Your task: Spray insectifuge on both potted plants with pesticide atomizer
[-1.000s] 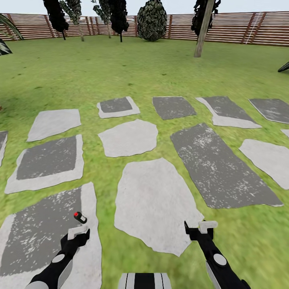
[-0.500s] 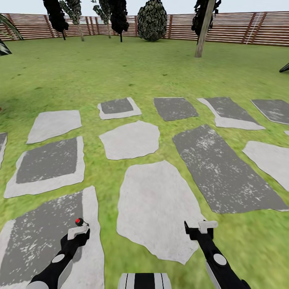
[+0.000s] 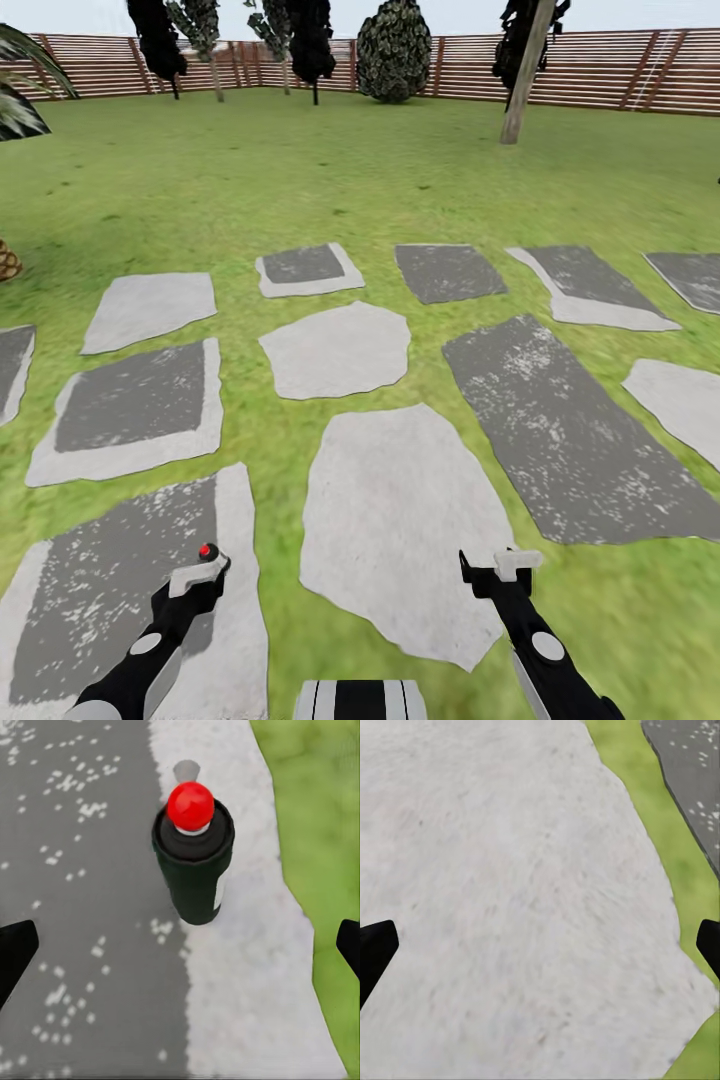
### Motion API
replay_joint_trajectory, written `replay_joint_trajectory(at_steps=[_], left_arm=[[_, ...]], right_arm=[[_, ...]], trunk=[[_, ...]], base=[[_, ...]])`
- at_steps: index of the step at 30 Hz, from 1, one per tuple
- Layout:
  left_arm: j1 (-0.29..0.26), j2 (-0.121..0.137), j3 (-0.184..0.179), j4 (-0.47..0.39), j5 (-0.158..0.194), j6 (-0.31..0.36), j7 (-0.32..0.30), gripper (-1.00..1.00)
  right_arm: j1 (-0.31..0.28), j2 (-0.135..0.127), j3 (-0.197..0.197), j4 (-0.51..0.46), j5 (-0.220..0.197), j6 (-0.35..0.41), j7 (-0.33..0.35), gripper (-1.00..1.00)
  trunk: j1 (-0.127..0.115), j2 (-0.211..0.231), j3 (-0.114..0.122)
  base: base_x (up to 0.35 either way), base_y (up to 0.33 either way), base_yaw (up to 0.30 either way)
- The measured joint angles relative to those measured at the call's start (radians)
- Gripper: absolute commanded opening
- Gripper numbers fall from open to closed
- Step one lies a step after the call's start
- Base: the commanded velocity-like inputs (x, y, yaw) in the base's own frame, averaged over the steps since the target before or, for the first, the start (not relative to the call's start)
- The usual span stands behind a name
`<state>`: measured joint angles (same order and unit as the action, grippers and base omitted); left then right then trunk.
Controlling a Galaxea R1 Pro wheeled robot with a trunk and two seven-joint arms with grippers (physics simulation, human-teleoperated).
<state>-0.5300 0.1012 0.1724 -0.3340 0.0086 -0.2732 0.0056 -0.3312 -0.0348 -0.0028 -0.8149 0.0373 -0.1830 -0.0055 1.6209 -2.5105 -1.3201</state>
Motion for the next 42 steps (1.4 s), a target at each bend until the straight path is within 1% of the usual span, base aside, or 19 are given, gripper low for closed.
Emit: replay_joint_trajectory(at_steps=[9, 22, 24, 28, 32, 37, 42], left_arm=[[0.0, -0.001, -0.005, 0.0, -0.001, -0.001, 0.0, 1.0], [0.0, -0.004, -0.006, 0.0, 0.001, -0.001, 0.0, 1.0], [0.0, -0.013, -0.005, 0.0, 0.001, -0.001, 0.0, 1.0], [0.0, -0.018, -0.006, 0.0, -0.002, -0.003, 0.0, 1.0], [0.0, -0.018, -0.006, 0.0, -0.001, -0.003, 0.0, 1.0], [0.0, -0.018, -0.005, 0.0, -0.001, -0.003, 0.0, 1.0], [0.0, -0.018, -0.004, 0.0, 0.0, -0.003, 0.0, 1.0]], right_arm=[[0.0, 0.0, 0.0, 0.0, 0.0, 0.0, 0.001, 1.0], [0.0, 0.0, -0.001, -0.001, 0.0, 0.0, 0.0, 1.0], [0.0, 0.0, -0.001, -0.001, 0.0, 0.0, 0.0, 1.0], [0.0, 0.0, -0.001, -0.002, -0.001, 0.0, 0.0, 1.0], [0.0, 0.0, 0.0, -0.002, -0.001, 0.0, 0.0, 1.0], [0.0, 0.0, 0.0, -0.002, -0.001, 0.0, 0.0, 1.0], [0.0, 0.0, 0.0, -0.002, 0.0, 0.0, 0.0, 1.0]], trunk=[[0.0, 0.0, 0.0], [0.006, -0.003, -0.067], [0.006, -0.003, -0.07], [0.006, -0.003, -0.076], [0.006, -0.003, -0.077], [0.005, -0.003, -0.078], [0.005, -0.003, -0.078]], base=[[0.0, 0.0, 0.05], [0.0, 0.0, 0.0], [0.0, 0.0, 0.0], [0.0, 0.0, 0.0], [0.046, -0.013, 0.0], [0.185, -0.115, 0.017], [0.218, -0.145, 0.189]])
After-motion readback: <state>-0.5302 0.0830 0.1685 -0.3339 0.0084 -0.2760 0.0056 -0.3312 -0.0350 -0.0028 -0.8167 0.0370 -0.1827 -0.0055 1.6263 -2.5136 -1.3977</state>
